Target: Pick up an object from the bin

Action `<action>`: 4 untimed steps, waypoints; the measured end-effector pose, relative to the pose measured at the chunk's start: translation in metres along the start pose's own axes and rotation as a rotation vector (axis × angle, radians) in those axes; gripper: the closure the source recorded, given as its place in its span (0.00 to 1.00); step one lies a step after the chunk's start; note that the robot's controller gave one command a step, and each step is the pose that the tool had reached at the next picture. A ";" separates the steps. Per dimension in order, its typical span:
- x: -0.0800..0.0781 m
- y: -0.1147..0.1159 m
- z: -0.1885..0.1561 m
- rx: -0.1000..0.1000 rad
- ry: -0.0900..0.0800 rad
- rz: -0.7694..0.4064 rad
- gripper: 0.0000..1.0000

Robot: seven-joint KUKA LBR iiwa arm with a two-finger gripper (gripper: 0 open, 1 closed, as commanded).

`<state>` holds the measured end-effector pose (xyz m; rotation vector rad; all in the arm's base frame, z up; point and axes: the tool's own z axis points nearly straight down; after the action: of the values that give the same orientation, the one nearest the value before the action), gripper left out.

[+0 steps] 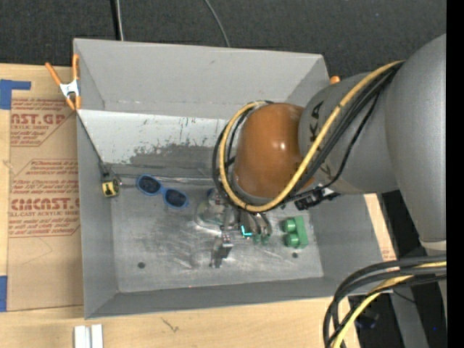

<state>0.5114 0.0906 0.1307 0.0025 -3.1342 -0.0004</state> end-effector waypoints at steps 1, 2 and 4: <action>-0.063 -0.022 0.052 -0.010 -0.025 0.005 0.00; -0.066 -0.022 0.048 -0.011 -0.042 0.005 1.00; -0.040 0.075 -0.044 -0.004 -0.006 -0.005 1.00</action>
Offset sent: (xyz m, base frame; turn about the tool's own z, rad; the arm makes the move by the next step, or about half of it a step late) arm 0.0552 -0.0272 -0.0607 0.0067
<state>0.5518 0.1656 0.1744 0.0106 -3.1403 -0.0074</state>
